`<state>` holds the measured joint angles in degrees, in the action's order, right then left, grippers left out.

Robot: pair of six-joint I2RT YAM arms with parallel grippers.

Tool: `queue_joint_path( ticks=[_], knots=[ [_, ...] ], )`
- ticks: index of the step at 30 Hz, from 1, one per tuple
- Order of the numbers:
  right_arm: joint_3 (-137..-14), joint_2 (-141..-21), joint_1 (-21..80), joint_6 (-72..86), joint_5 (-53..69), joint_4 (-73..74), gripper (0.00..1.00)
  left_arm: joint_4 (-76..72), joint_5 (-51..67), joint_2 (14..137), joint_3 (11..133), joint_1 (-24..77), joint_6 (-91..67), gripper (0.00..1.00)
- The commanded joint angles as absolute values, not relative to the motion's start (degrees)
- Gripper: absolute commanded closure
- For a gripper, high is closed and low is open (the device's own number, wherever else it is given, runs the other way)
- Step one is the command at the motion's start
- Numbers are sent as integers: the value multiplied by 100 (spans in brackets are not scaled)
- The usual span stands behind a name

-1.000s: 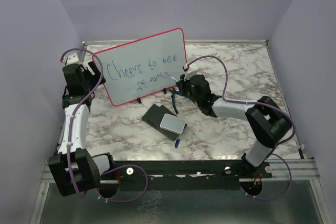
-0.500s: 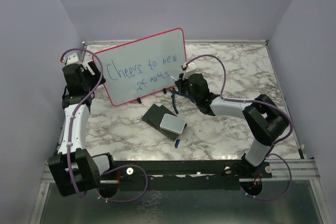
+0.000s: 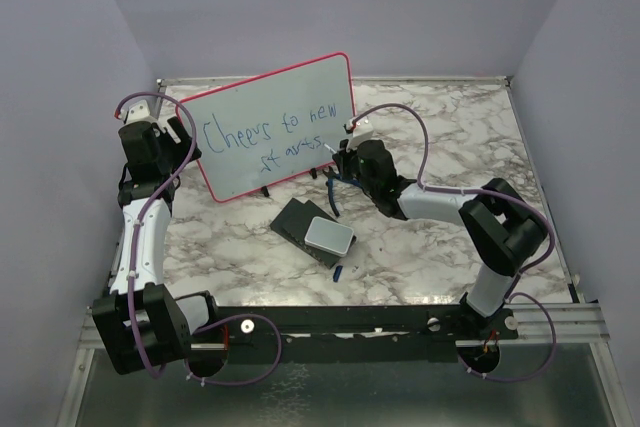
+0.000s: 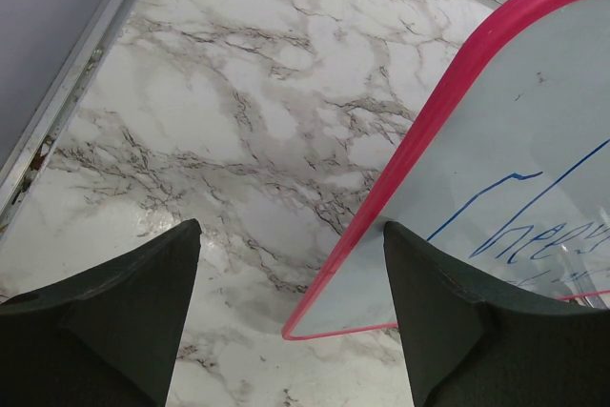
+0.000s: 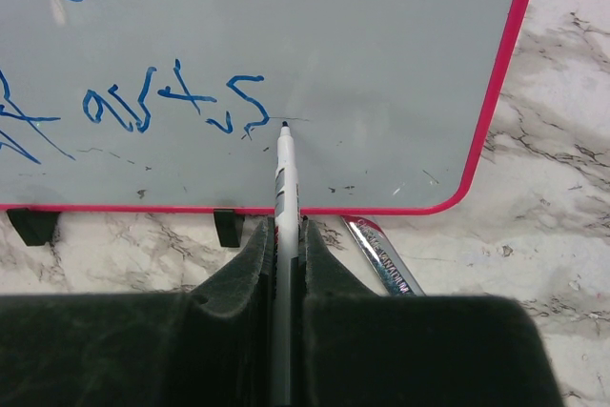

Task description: Write a sentence on the whiteboard

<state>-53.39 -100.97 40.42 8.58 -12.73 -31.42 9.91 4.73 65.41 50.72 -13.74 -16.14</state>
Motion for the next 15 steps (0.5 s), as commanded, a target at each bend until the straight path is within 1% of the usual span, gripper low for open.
queue_joint_path(
  ticks=[1, 5, 8, 11, 15],
  knots=[
    [-5469, -10155, 4012, 877, -1401, -3173, 99, 914, 538, 6407, 4997, -1346, -1530, 21],
    [-5222, -9868, 4016, 818, -1248, -3306, 99, 910, 531, 6407, 4992, -1353, -1540, 21],
    [-4937, -9430, 4013, 775, -954, -3279, 99, 911, 498, 6392, 4992, -1345, -1547, 19],
    [-4623, -8916, 4017, 858, -723, -3146, 99, 920, 434, 6369, 4988, -1349, -1539, 10],
    [-4457, -8387, 4015, 966, -822, -2578, 99, 932, 338, 6314, 4976, -1352, -1530, 2]
  ],
)
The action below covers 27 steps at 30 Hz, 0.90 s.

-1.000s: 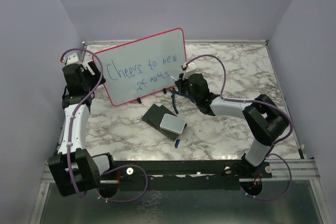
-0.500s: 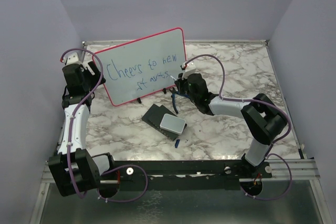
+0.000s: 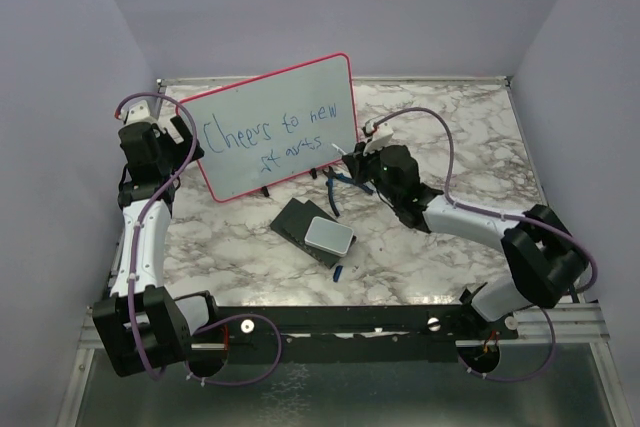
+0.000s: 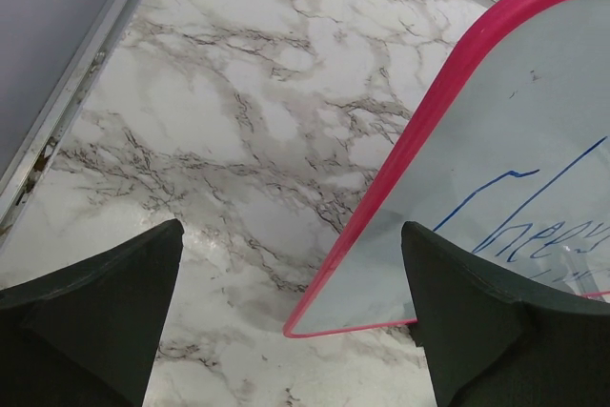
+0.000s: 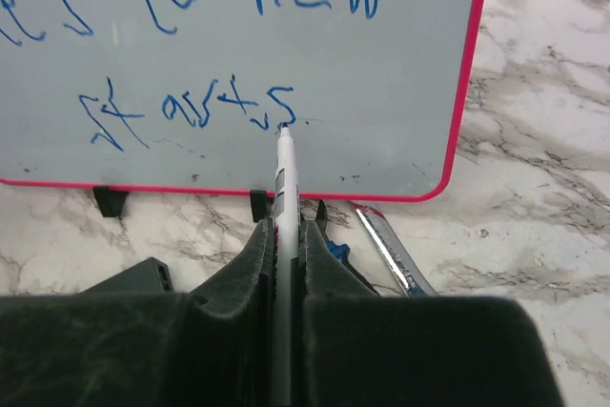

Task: Write a sentence on the whiteboard
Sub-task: Write a sentence on the whiteboard, then adjust the pen cap at the center of the board.

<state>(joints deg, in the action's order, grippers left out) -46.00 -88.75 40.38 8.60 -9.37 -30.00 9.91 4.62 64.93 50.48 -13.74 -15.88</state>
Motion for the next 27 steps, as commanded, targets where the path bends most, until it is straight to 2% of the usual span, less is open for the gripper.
queue_joint_path(
  ticks=[1, 7, 14, 18, 21, 23, 27],
  knots=[
    [-4441, -8284, 4013, 1001, -900, -2410, 99, 946, 288, 6299, 4979, -1348, -1529, 1],
    [-4474, -7727, 4016, 1284, -1300, -1344, 99, 1242, -531, 6154, 5213, -1256, -1357, 1],
    [-4468, -7040, 3844, 1405, -1612, -444, 99, 2187, -1872, 5845, 5814, -702, -1109, 1],
    [-4219, -6597, 3697, 1470, -1526, -203, 99, 3143, -2305, 6042, 6702, -152, -776, 1],
    [-4105, -6365, 3691, 1550, -1375, 53, 99, 3892, -2137, 6181, 7430, 271, -609, 1],
    [-3982, -6165, 3691, 1622, -1272, 270, 99, 4165, -1581, 6151, 7623, 506, -721, 4],
    [-3726, -5569, 3691, 1866, -1170, 538, 99, 4412, -718, 5865, 7193, 1235, -1290, 9]
  ],
)
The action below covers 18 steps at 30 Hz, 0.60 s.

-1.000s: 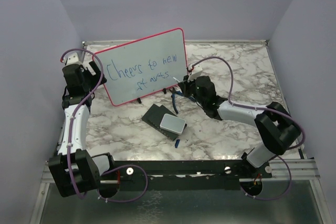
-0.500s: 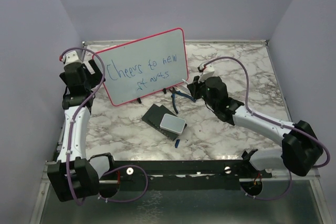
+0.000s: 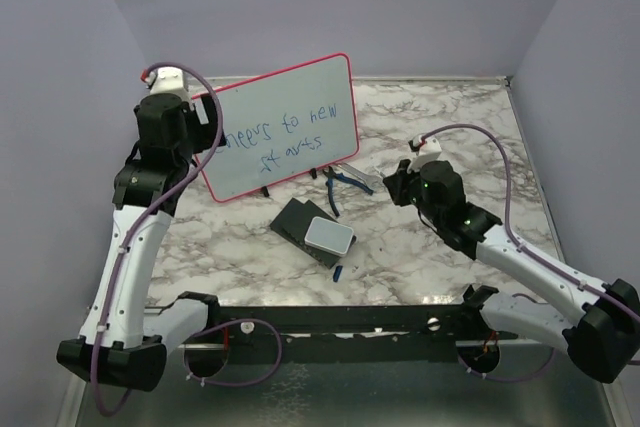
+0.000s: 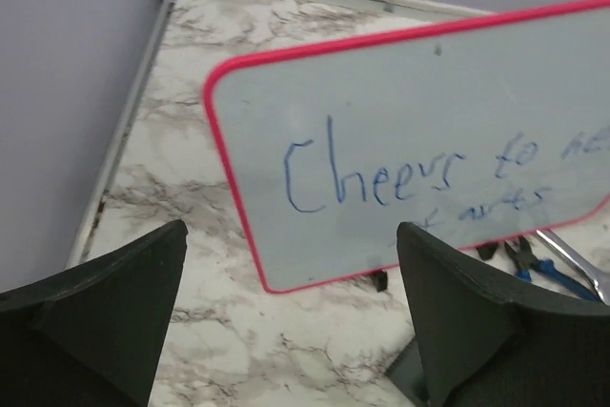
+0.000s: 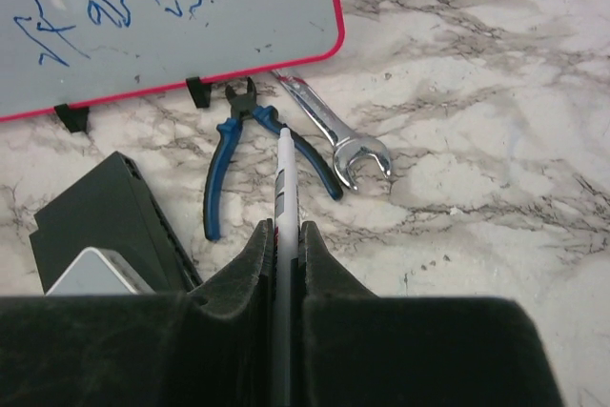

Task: Write a sentence on the whiteboard
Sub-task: Adjust the pen cap at the center of the board.

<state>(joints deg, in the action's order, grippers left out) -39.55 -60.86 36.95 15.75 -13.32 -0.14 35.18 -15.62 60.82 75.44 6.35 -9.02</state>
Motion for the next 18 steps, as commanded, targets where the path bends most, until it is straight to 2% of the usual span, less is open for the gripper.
queue_joint_path(
  ticks=[1, 5, 10, 15, 18],
  knots=[
    [-3690, -5458, 3691, 1901, -1149, 618, 99, 4407, -585, 5735, 6962, 1499, -1436, 9],
    [-3656, -5164, 3691, 2018, -1184, 1058, 99, 4427, -544, 5204, 6049, 2814, -2280, 12],
    [-3668, -5012, 3691, 2117, -1167, 1318, 99, 4296, -1246, 4779, 5019, 4730, -3695, 17],
    [-3700, -4992, 3691, 2225, -1085, 1284, 99, 3704, -2456, 5430, 4599, 6922, -4778, 22],
    [-3736, -4958, 3691, 2230, -1102, 1291, 99, 3430, -2898, 6061, 4658, 7495, -4976, 23]
  ],
)
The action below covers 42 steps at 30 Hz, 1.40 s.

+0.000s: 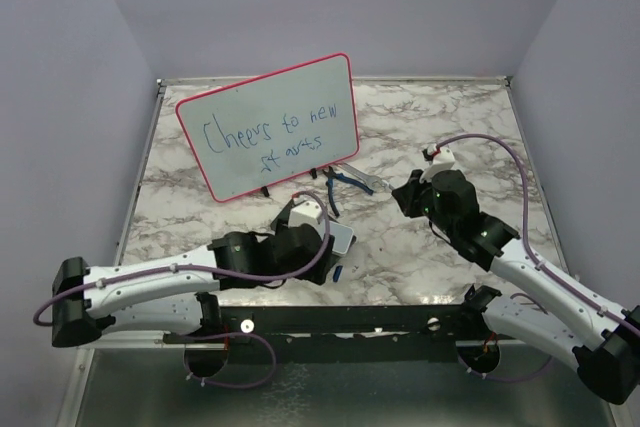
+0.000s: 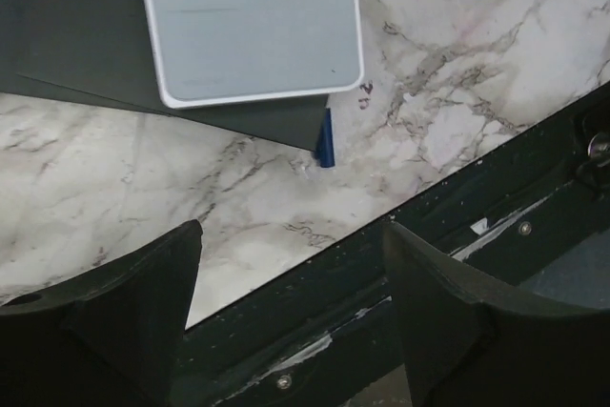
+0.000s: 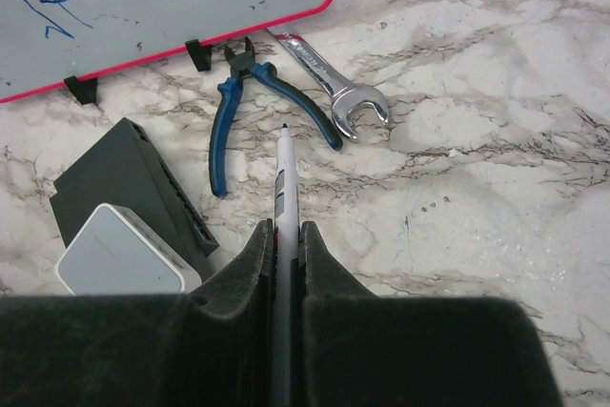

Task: Write a sentence on the whiteboard
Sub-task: Adjust the pen cap at the center of the board.

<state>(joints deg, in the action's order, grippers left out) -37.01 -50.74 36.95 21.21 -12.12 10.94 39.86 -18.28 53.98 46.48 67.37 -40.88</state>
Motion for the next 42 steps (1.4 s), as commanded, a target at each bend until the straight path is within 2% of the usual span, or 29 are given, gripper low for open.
queue_joint_path(
  ticks=[1, 6, 13, 26, 42],
  knots=[
    [-3746, -4951, 3691, 2222, -1117, 1292, 99, 3332, -2904, 6251, 4658, 7544, -4990, 23],
    [-3726, -4860, 3691, 2230, -1197, 1274, 99, 2379, -2424, 7201, 4593, 7737, -4999, 22],
    [-3634, -4717, 3690, 2215, -1204, 1204, 99, 2302, -2035, 8215, 4777, 7780, -4847, 23],
    [-3513, -4712, 3691, 2230, -1204, 1116, 99, 1986, -1978, 8930, 4777, 7565, -4493, 43],
    [-3446, -4624, 3691, 2303, -1287, 1176, 99, 1818, -1053, 9047, 4688, 7446, -4570, 48]
  ],
)
